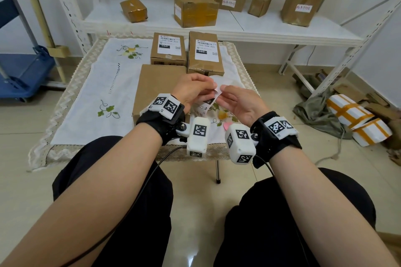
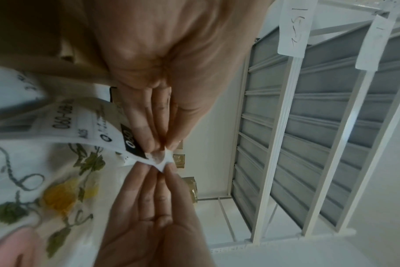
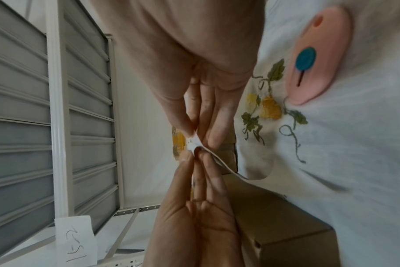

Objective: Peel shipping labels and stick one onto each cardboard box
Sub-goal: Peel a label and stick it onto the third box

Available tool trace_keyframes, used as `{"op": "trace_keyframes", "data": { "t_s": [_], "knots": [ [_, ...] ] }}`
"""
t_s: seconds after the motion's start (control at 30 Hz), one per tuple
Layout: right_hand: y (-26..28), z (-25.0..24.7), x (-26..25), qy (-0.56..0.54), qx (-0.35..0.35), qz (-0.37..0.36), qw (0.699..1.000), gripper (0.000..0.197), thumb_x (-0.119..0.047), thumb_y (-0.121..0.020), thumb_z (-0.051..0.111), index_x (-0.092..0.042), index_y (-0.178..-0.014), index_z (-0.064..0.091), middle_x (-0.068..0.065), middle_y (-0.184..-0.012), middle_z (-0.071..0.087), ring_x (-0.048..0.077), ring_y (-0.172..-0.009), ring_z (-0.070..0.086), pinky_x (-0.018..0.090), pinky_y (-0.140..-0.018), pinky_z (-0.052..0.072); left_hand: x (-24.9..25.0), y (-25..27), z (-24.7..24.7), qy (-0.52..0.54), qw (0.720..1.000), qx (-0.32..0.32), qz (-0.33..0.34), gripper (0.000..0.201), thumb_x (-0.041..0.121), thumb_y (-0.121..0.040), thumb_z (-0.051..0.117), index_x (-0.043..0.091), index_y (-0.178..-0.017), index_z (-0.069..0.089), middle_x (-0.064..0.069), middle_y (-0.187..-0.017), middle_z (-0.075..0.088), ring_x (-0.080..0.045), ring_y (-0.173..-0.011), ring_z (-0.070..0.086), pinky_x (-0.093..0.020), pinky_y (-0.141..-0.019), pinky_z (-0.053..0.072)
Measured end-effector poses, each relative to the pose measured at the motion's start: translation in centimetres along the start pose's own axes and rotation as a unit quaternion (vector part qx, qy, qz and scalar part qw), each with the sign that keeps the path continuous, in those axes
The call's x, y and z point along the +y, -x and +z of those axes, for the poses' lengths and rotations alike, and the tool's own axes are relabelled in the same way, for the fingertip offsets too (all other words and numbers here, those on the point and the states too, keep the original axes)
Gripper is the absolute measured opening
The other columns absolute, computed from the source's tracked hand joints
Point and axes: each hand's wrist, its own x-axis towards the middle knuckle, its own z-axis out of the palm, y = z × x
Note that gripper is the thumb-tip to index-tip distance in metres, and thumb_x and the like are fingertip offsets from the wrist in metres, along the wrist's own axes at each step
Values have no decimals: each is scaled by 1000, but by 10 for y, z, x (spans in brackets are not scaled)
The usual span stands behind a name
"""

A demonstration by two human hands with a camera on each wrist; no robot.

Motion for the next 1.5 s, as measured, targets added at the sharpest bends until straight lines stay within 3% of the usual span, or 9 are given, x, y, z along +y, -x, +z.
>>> {"op": "trace_keyframes", "data": {
  "t_s": [0.2, 0.37, 0.47, 0.7, 0.87, 0.97, 1.03, 1.27, 1.5],
  "knots": [
    [-3, 0, 0, 17, 23, 2, 1000, 7, 1, -89, 67, 1, -92, 61, 13, -85, 63, 21, -70, 68, 24, -61, 59, -3, -2, 3, -90, 994, -3, 60, 18, -6, -88, 61, 2, -98, 73, -6, -88, 71, -11, -66, 67, -19, -70, 59],
    [-6, 1, 1, 27, 30, 3, 999, 7, -1, -91, 64, -2, -86, 59, 10, -80, 57, 16, -56, 66, 24, -62, 59, -2, -5, 4, -83, 996, 12, 40, 14, 10, -86, 71, 1, -96, 74, -15, -85, 71, -19, -75, 68, -20, -67, 58],
    [-5, 3, 1, 21, 22, 4, 1000, 6, -2, -91, 65, 0, -94, 60, 11, -80, 60, 18, -62, 68, 26, -68, 61, -2, -4, 3, -75, 996, 14, 39, 16, 16, -82, 77, 4, -92, 73, -10, -83, 71, -19, -75, 69, -25, -72, 60],
    [1, 6, 2, 36, -18, 22, 999, 21, -1, -87, 69, 5, -107, 62, 17, -92, 69, 22, -78, 71, 26, -69, 60, -4, -2, 2, -110, 992, 2, 69, 24, -3, -73, 80, 8, -91, 68, -8, -88, 66, -19, -83, 68, -29, -81, 60],
    [0, 6, 0, 30, 10, 9, 999, 9, 1, -91, 60, 0, -98, 55, 13, -81, 67, 19, -61, 70, 26, -65, 61, -3, -3, 2, -105, 993, 28, 54, 36, -7, -72, 78, 6, -102, 61, -9, -90, 67, -20, -77, 68, -29, -75, 61],
    [0, 5, -1, 12, 10, 10, 1000, 4, -1, -94, 56, -1, -97, 54, 7, -63, 63, 18, -57, 66, 30, -72, 62, -3, -4, 1, -115, 991, 34, 55, 18, 6, -75, 82, 9, -81, 65, -10, -82, 69, -16, -61, 65, -26, -66, 60],
    [0, 6, -1, 6, -1, 12, 1000, 8, -5, -94, 57, 0, -100, 58, 9, -69, 64, 20, -62, 66, 31, -72, 61, -4, -5, 1, -130, 989, 27, 62, 17, 12, -76, 82, 12, -69, 67, -10, -77, 70, -14, -59, 64, -24, -65, 57],
    [-4, 6, 4, 45, -2, 7, 999, 19, -5, -92, 64, 5, -107, 60, 19, -94, 65, 21, -70, 70, 29, -75, 61, -5, -8, -1, -111, 992, 17, 49, 18, 9, -81, 78, 12, -67, 66, -14, -84, 72, -17, -67, 69, -25, -70, 60],
    [-5, 3, 2, 36, 11, 17, 999, 9, -1, -95, 54, 2, -102, 57, 9, -67, 68, 21, -62, 72, 28, -66, 62, -2, -7, 0, -47, 998, 40, 23, 15, 1, -84, 70, 9, -76, 61, -14, -90, 73, -20, -74, 73, -23, -59, 58]
  ]
}}
